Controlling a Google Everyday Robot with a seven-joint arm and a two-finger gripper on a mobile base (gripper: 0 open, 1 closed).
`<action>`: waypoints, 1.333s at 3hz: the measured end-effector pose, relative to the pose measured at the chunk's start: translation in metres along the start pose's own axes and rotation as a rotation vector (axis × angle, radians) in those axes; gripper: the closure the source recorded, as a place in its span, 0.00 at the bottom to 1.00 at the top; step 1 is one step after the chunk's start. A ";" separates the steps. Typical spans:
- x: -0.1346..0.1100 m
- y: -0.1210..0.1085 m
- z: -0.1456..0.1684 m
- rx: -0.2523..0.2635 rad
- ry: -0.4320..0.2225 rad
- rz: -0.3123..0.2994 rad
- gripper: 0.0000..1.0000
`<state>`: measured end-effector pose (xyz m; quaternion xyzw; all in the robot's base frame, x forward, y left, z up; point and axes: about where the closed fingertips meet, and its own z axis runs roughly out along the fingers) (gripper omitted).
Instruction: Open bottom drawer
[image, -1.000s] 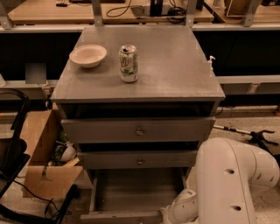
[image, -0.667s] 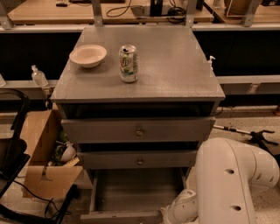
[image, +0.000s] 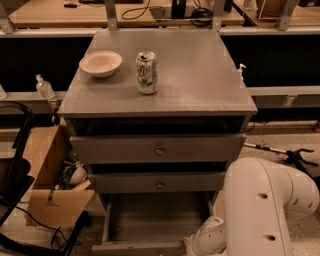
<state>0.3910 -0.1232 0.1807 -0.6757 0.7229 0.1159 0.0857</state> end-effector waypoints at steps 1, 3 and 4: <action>0.000 0.000 0.000 0.000 0.000 0.000 0.36; 0.000 0.001 0.001 -0.002 0.000 0.000 0.00; 0.000 0.001 0.001 -0.002 0.000 0.000 0.00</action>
Offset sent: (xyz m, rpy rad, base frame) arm 0.0000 0.0000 0.0000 0.0000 0.0000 0.0000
